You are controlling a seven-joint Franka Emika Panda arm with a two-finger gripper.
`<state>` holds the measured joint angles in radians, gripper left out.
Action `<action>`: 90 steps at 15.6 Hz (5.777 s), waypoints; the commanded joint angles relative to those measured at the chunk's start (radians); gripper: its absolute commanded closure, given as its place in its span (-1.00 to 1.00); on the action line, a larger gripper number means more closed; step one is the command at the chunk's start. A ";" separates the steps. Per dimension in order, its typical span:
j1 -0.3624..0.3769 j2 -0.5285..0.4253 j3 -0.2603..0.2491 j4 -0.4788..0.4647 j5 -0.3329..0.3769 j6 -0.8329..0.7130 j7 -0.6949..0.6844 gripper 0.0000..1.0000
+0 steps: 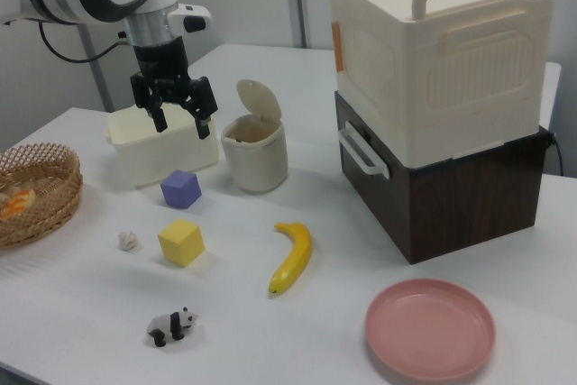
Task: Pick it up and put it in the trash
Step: 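Move the gripper toward the small white ball beside the yellow cube, then lower the open gripper over the small white ball, then close the gripper on the small white ball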
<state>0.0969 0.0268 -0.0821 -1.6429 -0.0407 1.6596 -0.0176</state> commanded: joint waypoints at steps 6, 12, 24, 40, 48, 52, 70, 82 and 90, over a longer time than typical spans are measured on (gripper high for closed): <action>0.007 -0.019 0.002 -0.014 -0.015 -0.032 0.002 -1.00; 0.024 -0.018 0.002 -0.012 -0.013 -0.026 0.002 -1.00; 0.331 -0.001 -0.057 -0.008 0.010 -0.035 0.113 -1.00; 0.372 0.145 -0.053 -0.100 0.038 0.130 0.123 -1.00; 0.414 0.209 -0.048 -0.258 0.038 0.374 0.119 -1.00; 0.419 0.223 -0.048 -0.319 0.038 0.454 0.114 -1.00; 0.422 0.291 -0.050 -0.318 0.038 0.529 0.091 0.06; 0.420 0.263 -0.054 -0.318 0.039 0.491 0.045 0.48; 0.422 0.203 -0.057 -0.313 0.038 0.439 0.047 0.50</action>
<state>0.5018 0.2937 -0.1205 -1.9464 -0.0180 2.1502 0.0541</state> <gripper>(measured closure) 0.749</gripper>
